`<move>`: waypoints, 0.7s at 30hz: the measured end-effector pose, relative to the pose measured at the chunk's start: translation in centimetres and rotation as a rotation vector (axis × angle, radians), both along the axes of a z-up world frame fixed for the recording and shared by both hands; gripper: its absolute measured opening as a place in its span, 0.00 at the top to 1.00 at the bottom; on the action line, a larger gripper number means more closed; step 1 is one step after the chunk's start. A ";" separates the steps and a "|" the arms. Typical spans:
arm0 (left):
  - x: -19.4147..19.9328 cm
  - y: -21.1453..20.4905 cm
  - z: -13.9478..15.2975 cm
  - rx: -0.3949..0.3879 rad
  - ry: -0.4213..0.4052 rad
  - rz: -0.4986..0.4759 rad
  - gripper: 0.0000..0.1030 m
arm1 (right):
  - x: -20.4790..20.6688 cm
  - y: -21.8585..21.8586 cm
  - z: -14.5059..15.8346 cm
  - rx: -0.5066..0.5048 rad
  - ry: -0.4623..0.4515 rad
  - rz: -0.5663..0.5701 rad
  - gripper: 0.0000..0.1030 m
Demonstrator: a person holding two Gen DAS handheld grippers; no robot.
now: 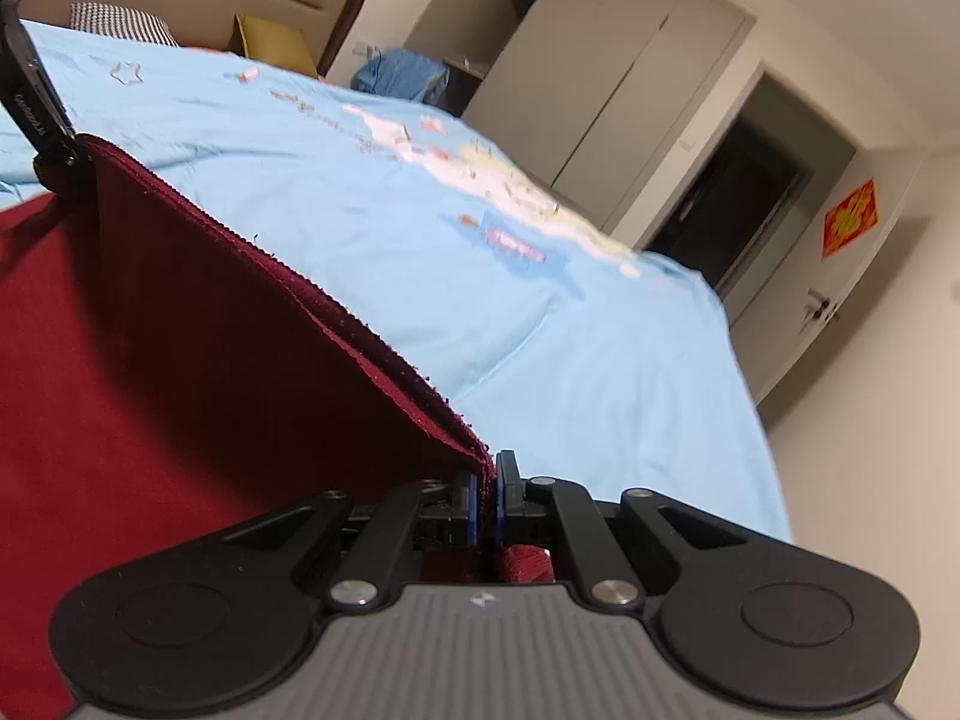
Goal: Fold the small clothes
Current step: 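Lift the hem with both grippers and fold it toward the collar, then lower the hem onto the collar and open both grippers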
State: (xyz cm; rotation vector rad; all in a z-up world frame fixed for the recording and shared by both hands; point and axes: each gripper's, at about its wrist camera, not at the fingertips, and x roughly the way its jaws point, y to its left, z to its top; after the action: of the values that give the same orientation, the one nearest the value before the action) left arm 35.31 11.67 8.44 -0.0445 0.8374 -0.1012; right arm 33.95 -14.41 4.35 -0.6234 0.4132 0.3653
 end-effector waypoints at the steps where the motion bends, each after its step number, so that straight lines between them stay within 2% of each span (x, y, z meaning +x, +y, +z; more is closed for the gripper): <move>1: 0.4 0.0 -0.4 0.003 0.003 0.005 0.96 | 0.5 0.1 -0.5 0.003 0.012 -0.005 0.94; 7: 2.3 -0.1 -2.8 0.005 0.036 0.027 0.96 | 2.6 0.3 -2.5 0.031 0.022 -0.016 0.94; 15: 3.9 0.7 -4.1 -0.050 0.080 0.057 0.92 | 3.2 0.0 -4.4 0.035 0.042 -0.021 0.93; 17: 3.9 0.9 -4.1 -0.053 0.079 0.061 0.83 | 3.6 0.0 -4.4 0.034 0.047 -0.022 0.90; 18: 3.9 1.0 -4.1 -0.063 0.079 0.062 0.71 | 3.6 -0.1 -4.5 0.037 0.049 -0.022 0.88; 19: 3.8 1.1 -4.0 -0.080 0.078 0.061 0.53 | 3.6 -0.2 -4.6 0.042 0.051 -0.022 0.86; 20: 3.8 1.3 -3.9 -0.103 0.075 0.062 0.43 | 3.7 -0.2 -4.6 0.046 0.050 -0.022 0.75; 21: 3.7 1.5 -3.8 -0.122 0.070 0.066 0.27 | 3.7 -0.3 -4.4 0.048 0.046 -0.025 0.59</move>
State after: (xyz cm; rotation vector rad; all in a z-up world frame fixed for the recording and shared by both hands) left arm 38.97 13.22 4.61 -0.1907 0.8980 -0.0888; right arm 37.62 -14.67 -0.09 -0.5633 0.4546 0.3657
